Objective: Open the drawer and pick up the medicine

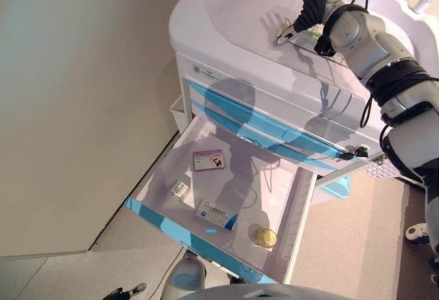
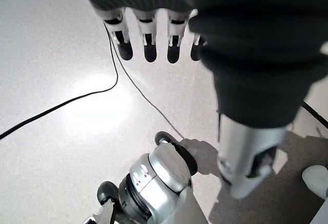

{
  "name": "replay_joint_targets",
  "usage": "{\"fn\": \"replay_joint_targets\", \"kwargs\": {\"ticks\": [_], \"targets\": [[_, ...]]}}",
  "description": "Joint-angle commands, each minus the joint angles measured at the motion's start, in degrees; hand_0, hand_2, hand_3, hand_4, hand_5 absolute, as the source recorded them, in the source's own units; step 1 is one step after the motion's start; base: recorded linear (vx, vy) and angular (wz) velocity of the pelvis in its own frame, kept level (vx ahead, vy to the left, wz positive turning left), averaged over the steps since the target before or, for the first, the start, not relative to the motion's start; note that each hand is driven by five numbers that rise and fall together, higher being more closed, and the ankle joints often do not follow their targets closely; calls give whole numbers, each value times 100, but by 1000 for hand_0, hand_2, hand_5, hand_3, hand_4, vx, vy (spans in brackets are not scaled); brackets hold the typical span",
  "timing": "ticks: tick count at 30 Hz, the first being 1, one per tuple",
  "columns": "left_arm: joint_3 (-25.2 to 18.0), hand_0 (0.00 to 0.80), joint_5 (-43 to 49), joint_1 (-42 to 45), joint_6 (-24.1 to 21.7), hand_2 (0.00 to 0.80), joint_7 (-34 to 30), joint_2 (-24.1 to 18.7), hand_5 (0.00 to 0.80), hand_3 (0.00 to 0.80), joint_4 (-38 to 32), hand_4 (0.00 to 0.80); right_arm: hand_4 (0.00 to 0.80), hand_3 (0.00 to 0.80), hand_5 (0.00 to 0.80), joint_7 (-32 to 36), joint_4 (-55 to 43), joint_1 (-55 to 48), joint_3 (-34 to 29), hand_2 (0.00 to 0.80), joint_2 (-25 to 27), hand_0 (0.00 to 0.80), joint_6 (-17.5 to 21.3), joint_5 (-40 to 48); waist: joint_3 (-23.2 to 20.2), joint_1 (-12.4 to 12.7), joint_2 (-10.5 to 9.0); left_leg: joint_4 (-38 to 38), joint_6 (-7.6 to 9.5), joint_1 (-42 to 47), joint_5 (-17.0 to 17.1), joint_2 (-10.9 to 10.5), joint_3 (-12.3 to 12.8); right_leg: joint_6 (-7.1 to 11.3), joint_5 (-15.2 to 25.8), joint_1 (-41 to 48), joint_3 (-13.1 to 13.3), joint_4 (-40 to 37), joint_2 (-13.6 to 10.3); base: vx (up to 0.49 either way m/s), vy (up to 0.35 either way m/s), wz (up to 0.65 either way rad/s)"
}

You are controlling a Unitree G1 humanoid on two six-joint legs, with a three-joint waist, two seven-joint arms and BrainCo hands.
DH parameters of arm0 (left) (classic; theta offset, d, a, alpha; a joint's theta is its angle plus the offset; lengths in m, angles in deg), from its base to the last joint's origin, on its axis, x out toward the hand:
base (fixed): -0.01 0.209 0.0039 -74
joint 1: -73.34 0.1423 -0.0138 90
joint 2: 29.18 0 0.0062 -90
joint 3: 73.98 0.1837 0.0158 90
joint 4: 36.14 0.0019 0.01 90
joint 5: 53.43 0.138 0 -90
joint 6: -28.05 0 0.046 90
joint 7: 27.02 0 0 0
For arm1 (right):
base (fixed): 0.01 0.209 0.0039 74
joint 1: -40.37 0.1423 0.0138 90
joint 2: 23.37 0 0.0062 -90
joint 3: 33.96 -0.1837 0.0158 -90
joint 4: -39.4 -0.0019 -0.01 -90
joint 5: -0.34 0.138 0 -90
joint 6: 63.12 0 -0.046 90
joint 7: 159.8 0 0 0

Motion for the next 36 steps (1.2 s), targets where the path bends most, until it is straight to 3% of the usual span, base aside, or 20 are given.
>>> {"fn": "replay_joint_targets", "kwargs": {"ticks": [1, 10, 17, 18, 19, 20, 22, 25, 28, 33, 36], "targets": [[-70, 0, -43, -183, -48, 0, 76, -49, 0, 0, 188, 0, 0, 0, 0, -436, -475, -92, -271, 0, 424, 0, 305, 711, -26, 66, -214, -71, 156, 273, -176, -323, 92, 405, 332, -199, 22, 470, -391, -3, 10, 4], [-219, 0, 81, -154, -76, 0, 65, 2, 0, 0, 264, 0, 0, 0, 0, -798, -1948, -934, -1575, 0, 1361, 0, 772, 1829, -208, -164, -193, -109, 182, 464, -260, -304, 234, 422, 334, -83, 132, 425, -368, 1, 11, -1], [-288, 0, 374, -71, -99, 0, 78, 155, 0, 0, 279, 0, 0, 0, 0, -1146, -2675, -2420, -3249, 0, 1872, 0, 1146, 2402, -371, -440, -80, -120, 270, 717, -427, -264, 559, 457, 363, -5, 460, 384, -338, 3, 38, -21], [-258, 0, 491, -58, -122, 0, 97, 245, 0, 0, 229, 0, 0, 0, 0, -1366, -2665, -3019, -3886, 0, 1822, 0, 1306, 2550, -408, -561, 6, -116, 306, 802, -481, -242, 681, 469, 370, 14, 607, 374, -324, 4, 35, -31], [-245, 0, 494, -50, -121, 0, 98, 224, 0, 0, 226, 0, 0, 0, 0, -1369, -2703, -3095, -3950, 0, 1814, 0, 1300, 2539, -410, -534, -13, -118, 307, 812, -486, -238, 693, 468, 371, 18, 620, 373, -320, -11, 64, -39], [-242, 0, 576, -55, -115, 0, 149, 294, 0, 0, 169, 0, 0, 0, 0, -1597, -2728, -3728, -4536, 0, 1600, 0, 1407, 2652, -425, -646, 68, -132, 336, 885, -526, -214, 803, 480, 390, 15, 765, 364, -311, -13, 29, -36], [-234, 0, 645, -54, -118, 0, 200, 330, 0, 0, 129, 0, 0, 0, 0, -1732, -2589, -4343, -5016, 0, 1277, 0, 1472, 2788, -429, -717, 124, -126, 371, 956, -580, -192, 952, 493, 417, 5, 942, 353, -294, -25, 43, -46], [-204, 0, 774, -24, -104, 0, 238, 348, 0, 0, 93, 0, 0, 0, 0, -1789, -2511, -4830, -5241, 0, 1042, 0, 1394, 2614, -431, -732, 152, -127, 405, 1036, -627, -171, 1100, 500, 436, 0, 1133, 345, -280, -10, 43, -60], [-212, 0, 919, -58, -57, 0, 323, 483, 0, 0, 34, 0, 0, 0, 0, -1901, -2482, -5765, -5520, 0, 329, 0, 1134, 2151, -426, -931, 299, -65, 483, 1163, -757, -159, 1417, 510, 491, -39, 1524, 348, -254, 0, 42, -66], [-247, 0, 1025, -104, -41, 0, 401, 576, 0, 0, -12, 0, 0, 0, 0, -1893, -2105, -6656, -5671, 0, -376, 0, 911, 1761, -419, -1072, 398, 26, 525, 1282, -880, -136, 1728, 507, 511, -61, 1865, 331, -190, 9, 20, -53], [-232, 0, 1143, -92, -30, 0, 401, 632, 0, 0, -32, 0, 0, 0, 0, -1637, -1792, -7008, -5520, 0, -409, 0, 712, 1414, -403, -1123, 412, 45, 531, 1312, -909, -130, 1819, 508, 513, -66, 1978, 330, -167, -2, 5, -38]]}}
